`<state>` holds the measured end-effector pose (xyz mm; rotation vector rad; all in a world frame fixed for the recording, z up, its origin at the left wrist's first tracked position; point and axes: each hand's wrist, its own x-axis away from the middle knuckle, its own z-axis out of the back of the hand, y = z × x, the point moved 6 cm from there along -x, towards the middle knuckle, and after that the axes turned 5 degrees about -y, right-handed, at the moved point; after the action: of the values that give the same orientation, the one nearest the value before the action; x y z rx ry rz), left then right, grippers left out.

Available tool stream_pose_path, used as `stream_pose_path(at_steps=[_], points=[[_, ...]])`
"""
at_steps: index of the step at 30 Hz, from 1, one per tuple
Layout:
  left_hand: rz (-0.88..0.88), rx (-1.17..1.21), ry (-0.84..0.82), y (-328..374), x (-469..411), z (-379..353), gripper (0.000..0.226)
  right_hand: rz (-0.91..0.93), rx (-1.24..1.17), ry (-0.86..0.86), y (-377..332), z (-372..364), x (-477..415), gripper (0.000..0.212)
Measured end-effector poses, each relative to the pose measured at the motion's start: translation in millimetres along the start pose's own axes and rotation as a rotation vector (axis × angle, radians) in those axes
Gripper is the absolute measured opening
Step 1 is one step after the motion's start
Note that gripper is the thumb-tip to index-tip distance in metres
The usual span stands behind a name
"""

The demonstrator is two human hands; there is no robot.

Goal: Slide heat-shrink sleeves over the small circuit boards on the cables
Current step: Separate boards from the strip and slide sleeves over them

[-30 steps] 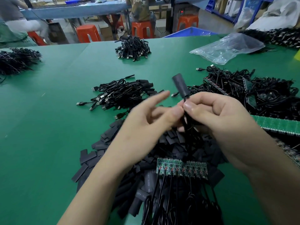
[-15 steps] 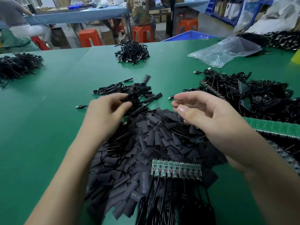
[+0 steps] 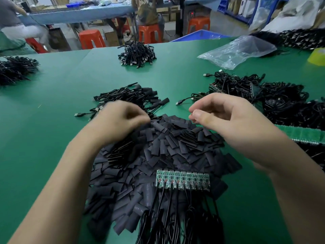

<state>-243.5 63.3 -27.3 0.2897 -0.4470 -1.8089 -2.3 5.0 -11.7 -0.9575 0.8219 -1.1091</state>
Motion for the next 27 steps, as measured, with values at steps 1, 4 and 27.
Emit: stream_pose_path(at_steps=[1,4,27], points=[[-0.03,0.02,-0.173,15.7,13.2,-13.9,0.019,-0.009,0.04,-0.034,0.9,-1.4,0.3,0.01],[-0.056,-0.081,-0.464,43.7,44.0,-49.0,0.036,-0.064,0.192,-0.188,4.6,-11.9,2.9,0.022],[-0.095,0.552,-0.408,35.2,64.2,-45.2,0.014,-0.019,0.34,-0.471,15.9,-65.5,13.5,0.01]])
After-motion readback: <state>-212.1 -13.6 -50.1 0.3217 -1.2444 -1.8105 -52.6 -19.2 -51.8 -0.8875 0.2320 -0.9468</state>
